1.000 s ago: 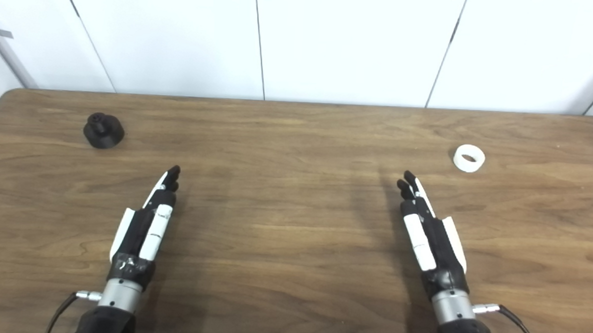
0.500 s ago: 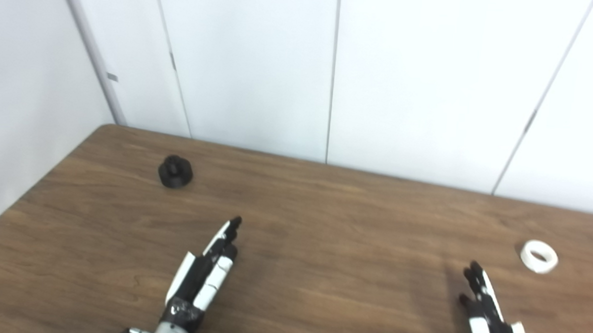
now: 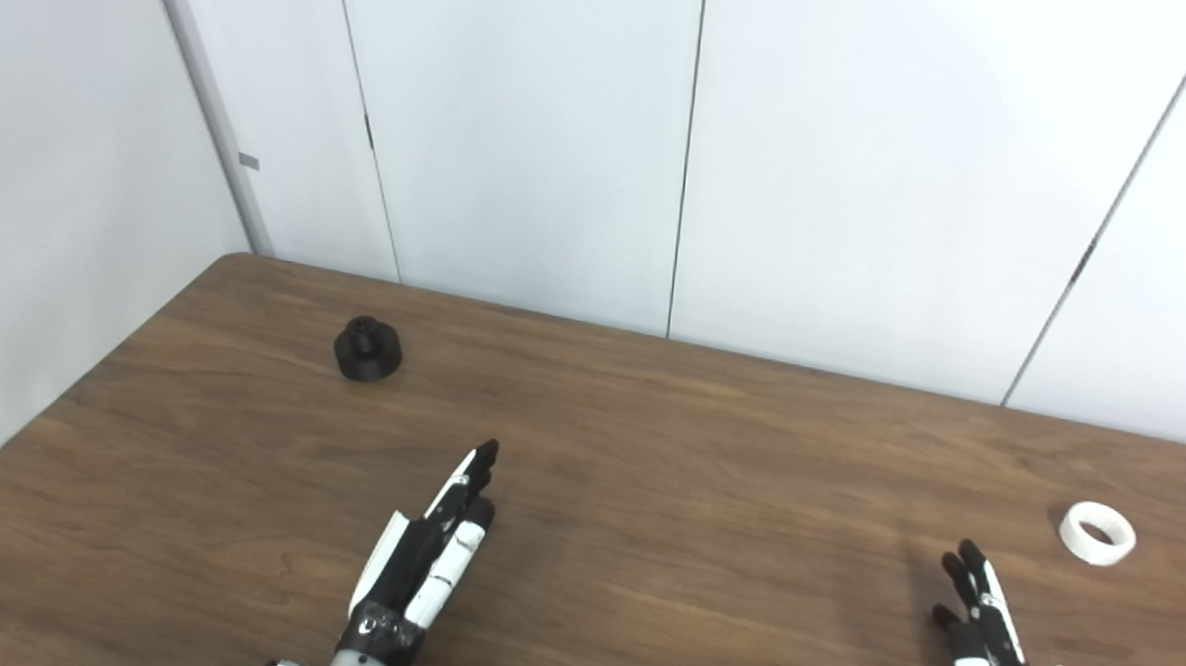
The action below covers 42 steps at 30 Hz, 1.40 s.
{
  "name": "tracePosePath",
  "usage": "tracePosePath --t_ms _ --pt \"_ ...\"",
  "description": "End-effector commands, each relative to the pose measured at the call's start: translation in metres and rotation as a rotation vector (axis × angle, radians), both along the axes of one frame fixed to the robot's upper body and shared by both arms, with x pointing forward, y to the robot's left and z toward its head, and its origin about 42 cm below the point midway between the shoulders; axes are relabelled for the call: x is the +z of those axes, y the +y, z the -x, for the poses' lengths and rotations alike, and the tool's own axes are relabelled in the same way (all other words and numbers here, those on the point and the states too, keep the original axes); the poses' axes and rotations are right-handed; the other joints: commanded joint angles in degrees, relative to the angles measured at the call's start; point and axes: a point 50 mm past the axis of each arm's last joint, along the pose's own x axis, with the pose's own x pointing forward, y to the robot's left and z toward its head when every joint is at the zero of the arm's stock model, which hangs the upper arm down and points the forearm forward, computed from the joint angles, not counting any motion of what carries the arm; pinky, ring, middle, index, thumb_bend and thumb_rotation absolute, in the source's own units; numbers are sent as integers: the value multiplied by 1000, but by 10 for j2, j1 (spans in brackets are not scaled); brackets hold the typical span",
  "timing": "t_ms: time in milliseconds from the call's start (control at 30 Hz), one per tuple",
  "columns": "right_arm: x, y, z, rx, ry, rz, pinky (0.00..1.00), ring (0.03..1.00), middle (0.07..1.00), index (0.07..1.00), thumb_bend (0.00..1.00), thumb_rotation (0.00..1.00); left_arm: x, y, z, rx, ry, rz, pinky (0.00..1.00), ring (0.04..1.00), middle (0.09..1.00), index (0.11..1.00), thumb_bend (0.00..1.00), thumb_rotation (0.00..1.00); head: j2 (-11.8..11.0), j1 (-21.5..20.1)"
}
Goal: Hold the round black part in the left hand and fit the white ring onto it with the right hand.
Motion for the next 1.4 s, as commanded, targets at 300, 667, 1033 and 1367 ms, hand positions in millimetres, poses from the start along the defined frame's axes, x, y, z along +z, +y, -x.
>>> tracePosePath --t_ms 300,667,1033,1367 --pt "-4 -5 1 -5 15 13 1000 969 954 988 556 1000 5 3 4 17 -1 -69 1000 1000 1000 1000 563 731 2 -7" --pt "-4 -6 0 -13 23 -2 1000 978 952 984 534 1000 58 18 -13 107 -128 -273 1000 1000 987 949 739 385 3 -9" --pt "-4 -6 0 -38 4 16 1000 940 927 958 537 1000 91 57 -37 268 -142 -487 981 983 970 925 834 263 5 -12" --pt "-5 -7 0 -22 4 16 1000 944 932 954 560 1000 90 97 -59 377 -103 -595 974 991 969 887 838 305 7 -11"
